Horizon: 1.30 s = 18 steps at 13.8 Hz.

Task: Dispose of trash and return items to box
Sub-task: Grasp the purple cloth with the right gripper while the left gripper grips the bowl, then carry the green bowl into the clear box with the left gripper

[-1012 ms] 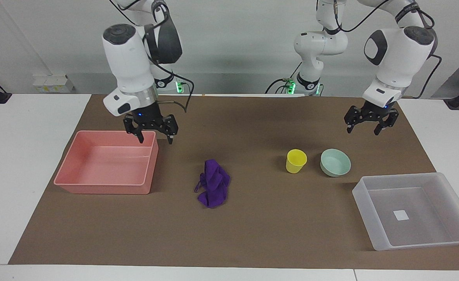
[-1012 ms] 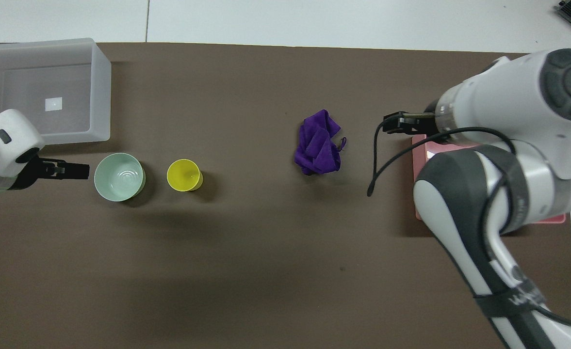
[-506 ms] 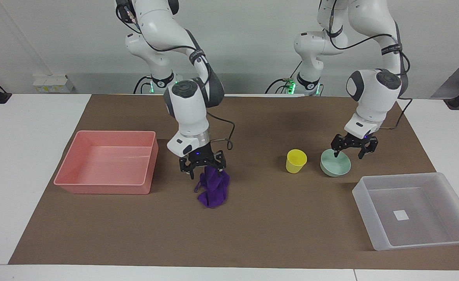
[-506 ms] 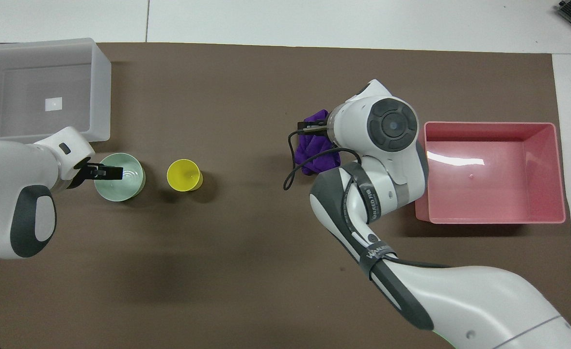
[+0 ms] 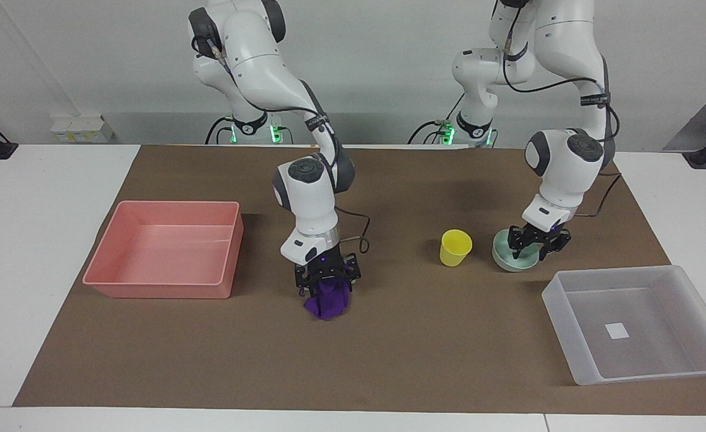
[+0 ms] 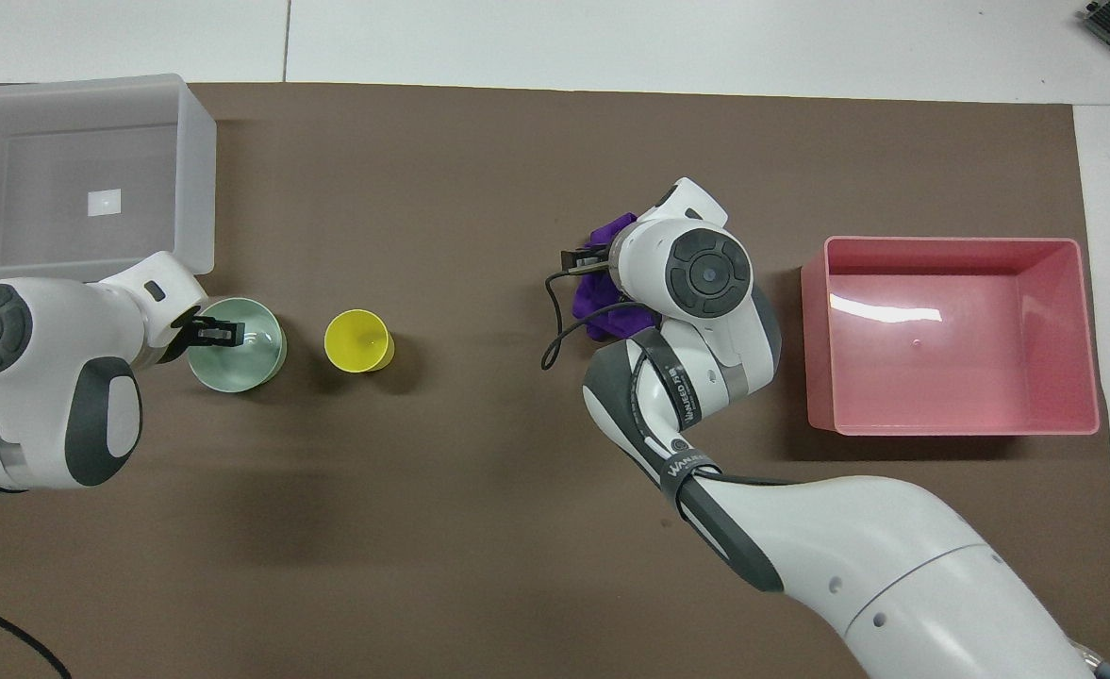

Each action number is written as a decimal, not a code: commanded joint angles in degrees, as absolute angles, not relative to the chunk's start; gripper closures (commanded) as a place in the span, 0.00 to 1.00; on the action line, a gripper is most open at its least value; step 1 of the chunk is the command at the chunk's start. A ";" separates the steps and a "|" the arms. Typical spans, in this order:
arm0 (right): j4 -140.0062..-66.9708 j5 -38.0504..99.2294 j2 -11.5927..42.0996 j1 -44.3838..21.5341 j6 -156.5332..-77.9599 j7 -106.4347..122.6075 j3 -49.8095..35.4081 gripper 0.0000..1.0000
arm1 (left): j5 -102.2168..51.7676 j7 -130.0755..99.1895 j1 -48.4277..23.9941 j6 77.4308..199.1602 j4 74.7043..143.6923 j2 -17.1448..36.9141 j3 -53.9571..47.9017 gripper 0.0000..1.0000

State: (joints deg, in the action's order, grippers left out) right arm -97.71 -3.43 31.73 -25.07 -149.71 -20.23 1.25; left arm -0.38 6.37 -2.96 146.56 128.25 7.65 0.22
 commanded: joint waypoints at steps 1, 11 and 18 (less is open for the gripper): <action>-100.27 -4.39 31.64 -24.61 -151.87 -19.34 0.97 0.00 | -0.62 6.68 -2.46 146.52 128.67 6.51 0.09 1.00; -99.05 -4.66 28.58 -25.75 -141.70 -28.99 0.97 1.00 | -1.41 6.94 3.68 133.33 115.07 3.33 0.26 1.00; -99.05 -4.75 14.08 -25.67 -125.09 -32.61 0.97 1.00 | -4.48 6.59 7.73 132.81 93.03 18.69 0.35 1.00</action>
